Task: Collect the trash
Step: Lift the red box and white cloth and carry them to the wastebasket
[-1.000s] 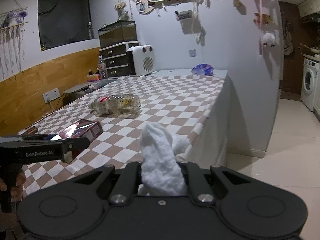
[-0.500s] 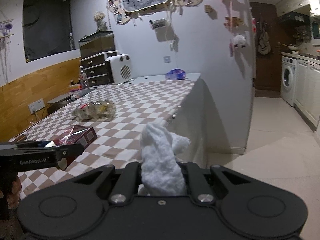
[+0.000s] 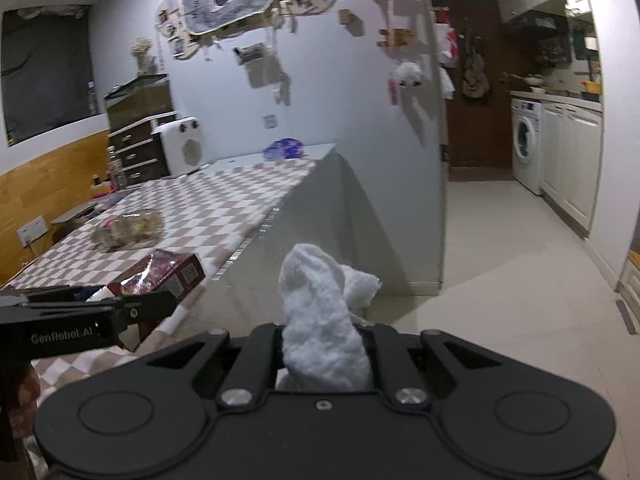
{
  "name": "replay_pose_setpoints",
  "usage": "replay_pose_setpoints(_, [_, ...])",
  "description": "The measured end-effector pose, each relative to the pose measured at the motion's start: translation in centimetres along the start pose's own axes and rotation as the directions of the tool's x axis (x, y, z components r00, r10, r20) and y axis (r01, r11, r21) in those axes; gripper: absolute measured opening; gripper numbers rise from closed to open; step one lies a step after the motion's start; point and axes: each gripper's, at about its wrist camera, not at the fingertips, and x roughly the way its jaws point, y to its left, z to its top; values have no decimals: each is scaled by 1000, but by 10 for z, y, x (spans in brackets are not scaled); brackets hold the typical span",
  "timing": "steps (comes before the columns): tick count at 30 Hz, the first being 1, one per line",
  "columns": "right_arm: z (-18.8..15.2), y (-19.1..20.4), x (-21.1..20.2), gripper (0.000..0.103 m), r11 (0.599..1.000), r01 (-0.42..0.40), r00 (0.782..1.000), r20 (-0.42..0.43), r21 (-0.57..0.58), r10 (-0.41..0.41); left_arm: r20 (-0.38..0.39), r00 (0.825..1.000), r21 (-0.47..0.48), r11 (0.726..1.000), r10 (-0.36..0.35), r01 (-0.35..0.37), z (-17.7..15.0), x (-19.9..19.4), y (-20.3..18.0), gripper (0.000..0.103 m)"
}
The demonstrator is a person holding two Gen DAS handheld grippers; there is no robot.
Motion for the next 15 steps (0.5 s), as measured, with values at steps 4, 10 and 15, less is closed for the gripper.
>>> replay_pose_setpoints(4, [-4, -23, 5, 11, 999, 34, 999, -13, 33, -34, -33, 999, 18, 999, -28, 29, -2, 23, -24, 52])
replay_pose_setpoints(10, [-14, -53, 24, 11, 994, 78, 996, -60, 78, -73, -99, 994, 5, 999, -34, 35, -10, 66, -41, 52])
replay_pose_setpoints(15, [-23, -76, 44, 11, 988, 108, 990, -100, 109, -98, -177, 983, -23, 999, -45, 41, -28, 112, -54, 52])
